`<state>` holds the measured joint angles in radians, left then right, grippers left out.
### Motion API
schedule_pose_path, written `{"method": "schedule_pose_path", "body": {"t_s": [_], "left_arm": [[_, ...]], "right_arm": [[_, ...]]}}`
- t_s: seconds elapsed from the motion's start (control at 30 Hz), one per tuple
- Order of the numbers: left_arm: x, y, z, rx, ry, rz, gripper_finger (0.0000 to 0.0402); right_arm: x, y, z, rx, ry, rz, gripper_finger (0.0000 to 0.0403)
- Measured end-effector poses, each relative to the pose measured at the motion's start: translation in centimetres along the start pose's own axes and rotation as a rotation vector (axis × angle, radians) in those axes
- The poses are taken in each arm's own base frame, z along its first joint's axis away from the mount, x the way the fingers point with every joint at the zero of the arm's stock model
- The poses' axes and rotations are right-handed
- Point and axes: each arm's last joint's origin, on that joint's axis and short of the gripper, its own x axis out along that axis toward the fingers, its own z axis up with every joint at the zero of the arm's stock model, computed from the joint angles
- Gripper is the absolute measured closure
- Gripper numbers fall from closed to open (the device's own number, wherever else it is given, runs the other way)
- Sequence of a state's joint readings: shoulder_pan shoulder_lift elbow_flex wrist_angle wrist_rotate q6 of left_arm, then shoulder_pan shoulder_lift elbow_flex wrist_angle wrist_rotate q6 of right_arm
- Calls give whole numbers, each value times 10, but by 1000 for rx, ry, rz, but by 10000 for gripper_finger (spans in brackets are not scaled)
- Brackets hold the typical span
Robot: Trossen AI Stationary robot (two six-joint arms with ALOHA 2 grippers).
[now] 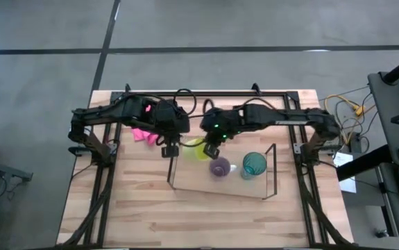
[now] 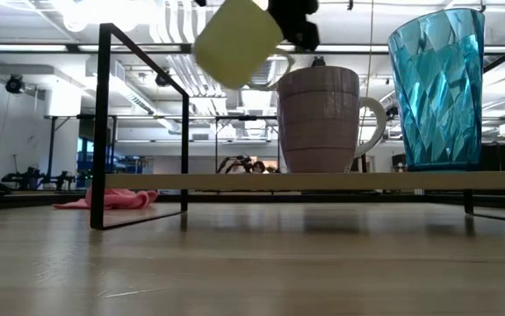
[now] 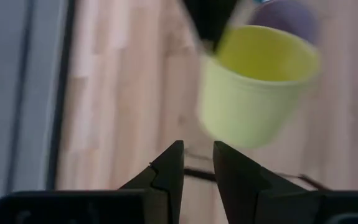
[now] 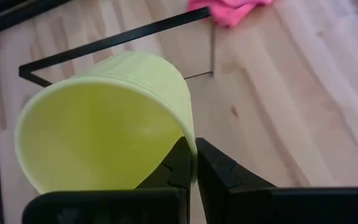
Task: Stack small to large cups/mugs on shelf
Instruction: Put yellow mug on the shelf
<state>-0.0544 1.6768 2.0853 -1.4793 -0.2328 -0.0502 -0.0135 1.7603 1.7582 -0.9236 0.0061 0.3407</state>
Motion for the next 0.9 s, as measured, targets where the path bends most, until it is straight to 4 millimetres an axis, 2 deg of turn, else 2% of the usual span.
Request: {"method": "schedule_pose_path", "body": {"t_s": [0.17,0.43,0.7,0.9], "left_arm": [[-10,7,-9,-76,22,142,329],[-32,14,-22,-138,-14,169,329],[-67,25,-43,-206,-118,244,329],[-84,32,-54,-256,-173,306,329]], "right_arm": [[20,3,6,-1,105,-19,394],[38,9,22,-27,145,-33,394],[62,8,21,-30,271,-73,394],[79,10,21,-23,306,-34,394]]}}
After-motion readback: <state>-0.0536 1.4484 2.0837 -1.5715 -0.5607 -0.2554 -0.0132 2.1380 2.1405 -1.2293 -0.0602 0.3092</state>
